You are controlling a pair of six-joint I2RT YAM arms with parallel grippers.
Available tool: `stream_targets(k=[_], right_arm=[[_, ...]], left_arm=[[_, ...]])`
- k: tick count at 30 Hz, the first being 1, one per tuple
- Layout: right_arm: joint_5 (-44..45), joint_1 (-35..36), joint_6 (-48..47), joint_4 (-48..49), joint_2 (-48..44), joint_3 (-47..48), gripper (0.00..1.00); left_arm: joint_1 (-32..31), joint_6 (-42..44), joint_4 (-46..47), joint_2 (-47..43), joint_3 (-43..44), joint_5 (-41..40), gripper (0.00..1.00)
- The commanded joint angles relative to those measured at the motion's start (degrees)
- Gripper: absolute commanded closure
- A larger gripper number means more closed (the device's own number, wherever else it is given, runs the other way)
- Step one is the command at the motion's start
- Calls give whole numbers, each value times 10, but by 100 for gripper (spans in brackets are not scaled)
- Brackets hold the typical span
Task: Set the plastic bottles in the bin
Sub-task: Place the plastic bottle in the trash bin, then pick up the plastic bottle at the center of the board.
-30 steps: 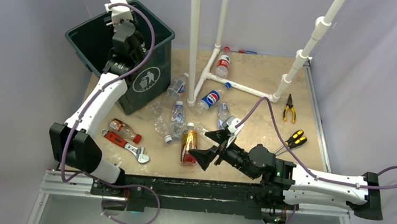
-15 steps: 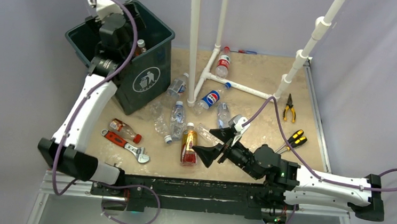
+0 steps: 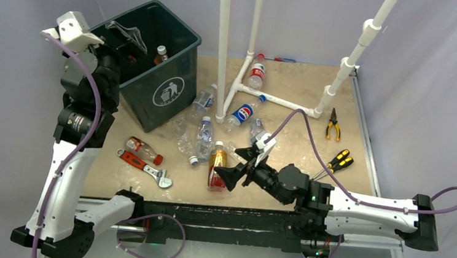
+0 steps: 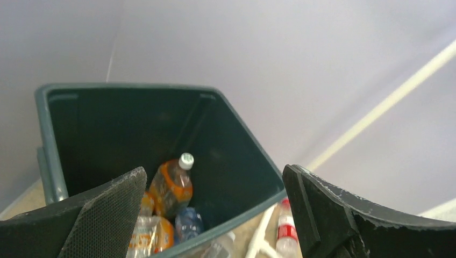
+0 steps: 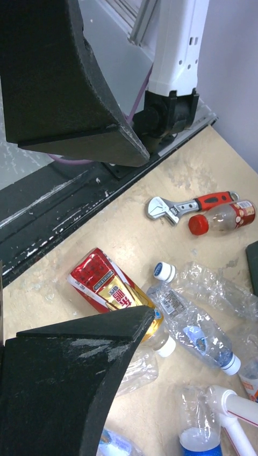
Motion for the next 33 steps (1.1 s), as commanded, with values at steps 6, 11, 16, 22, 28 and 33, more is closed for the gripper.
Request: stream_targets(k=[6,11,16,22,28,33], right_arm=[[50,-2,29,9,50,46,1],[23,-81,100,-72,88,70,2],[-23,-153,155,-94,101,44,5],[-7,-187,197,-123,138,31,5],[0,-202,242,-144,148,-4,7],[-15,-204,265,-142,139,-29,8]], left_arm=[[2,-36,-142,2,-33,122,1],[-2,-21,-169,-17,-72,178,1],[-64,-22,-155,-60,-146,172,1],[-224,-50,-153,-63,-198,78,1],[-312,-82,-142,-73,-253,55,1],[-377,-116,-126,-71,-307,38,1]])
